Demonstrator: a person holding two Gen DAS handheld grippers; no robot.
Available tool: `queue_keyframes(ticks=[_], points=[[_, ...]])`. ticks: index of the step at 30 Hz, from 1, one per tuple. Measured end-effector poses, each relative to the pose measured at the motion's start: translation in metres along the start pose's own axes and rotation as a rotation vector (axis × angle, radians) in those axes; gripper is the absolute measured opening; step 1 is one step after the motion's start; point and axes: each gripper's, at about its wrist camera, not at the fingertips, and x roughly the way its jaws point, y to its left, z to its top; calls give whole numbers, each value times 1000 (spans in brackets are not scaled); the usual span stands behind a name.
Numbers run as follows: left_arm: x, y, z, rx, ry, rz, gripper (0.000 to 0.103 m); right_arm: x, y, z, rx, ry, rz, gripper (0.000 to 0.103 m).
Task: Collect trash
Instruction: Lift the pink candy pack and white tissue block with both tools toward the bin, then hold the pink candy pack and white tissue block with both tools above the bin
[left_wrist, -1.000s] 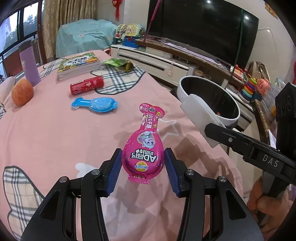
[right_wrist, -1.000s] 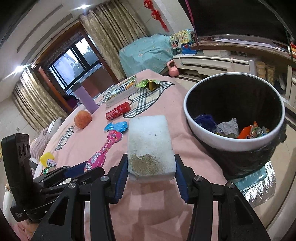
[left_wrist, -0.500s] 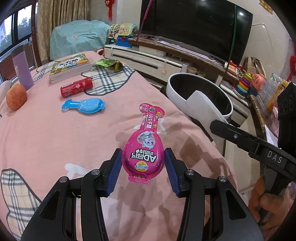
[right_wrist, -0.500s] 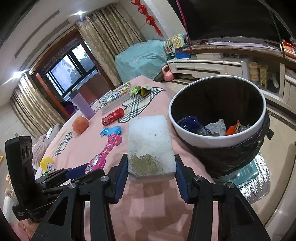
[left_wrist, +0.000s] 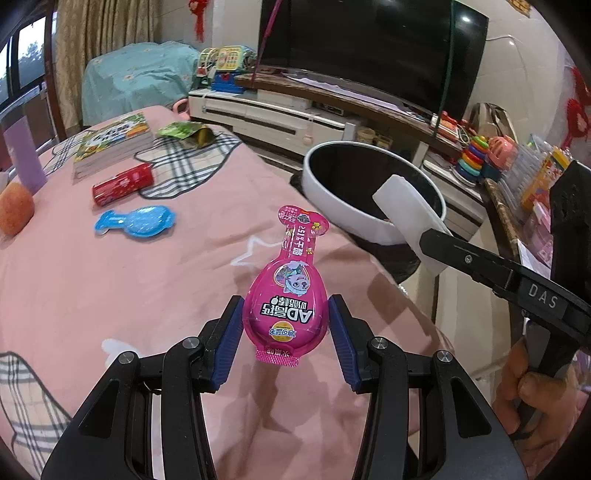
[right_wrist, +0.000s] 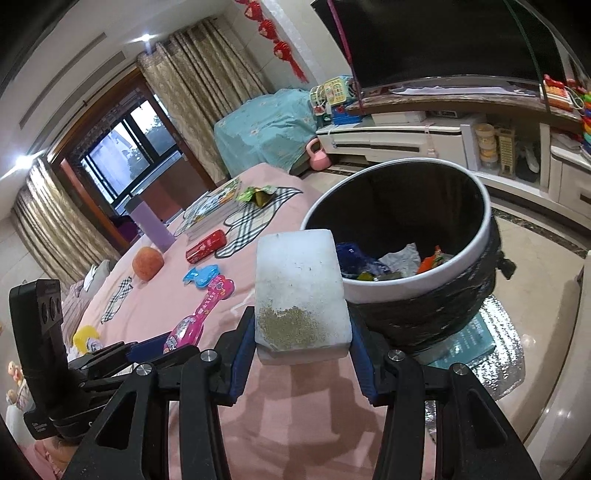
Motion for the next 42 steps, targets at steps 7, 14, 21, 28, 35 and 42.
queue_keyframes(ticks=[7, 14, 21, 28, 35, 42], points=[[4, -12, 9, 23, -2, -18, 46, -5, -12, 4, 21, -15, -25, 48], [11, -21, 21, 39, -2, -31, 46, -7, -26, 10, 41, -25, -46, 48], [17, -32, 34, 64, -10, -46, 46, -8, -37, 18, 48, -31, -63, 48], [24, -44, 45, 88, -12, -57, 46, -9, -44, 27, 44, -41, -79, 48], [28, -51, 55, 102, -15, -64, 46, -7, -50, 32, 46, -41, -90, 48], [34, -60, 64, 118, -14, -68, 46, -5, -57, 38, 47, -38, -95, 48]])
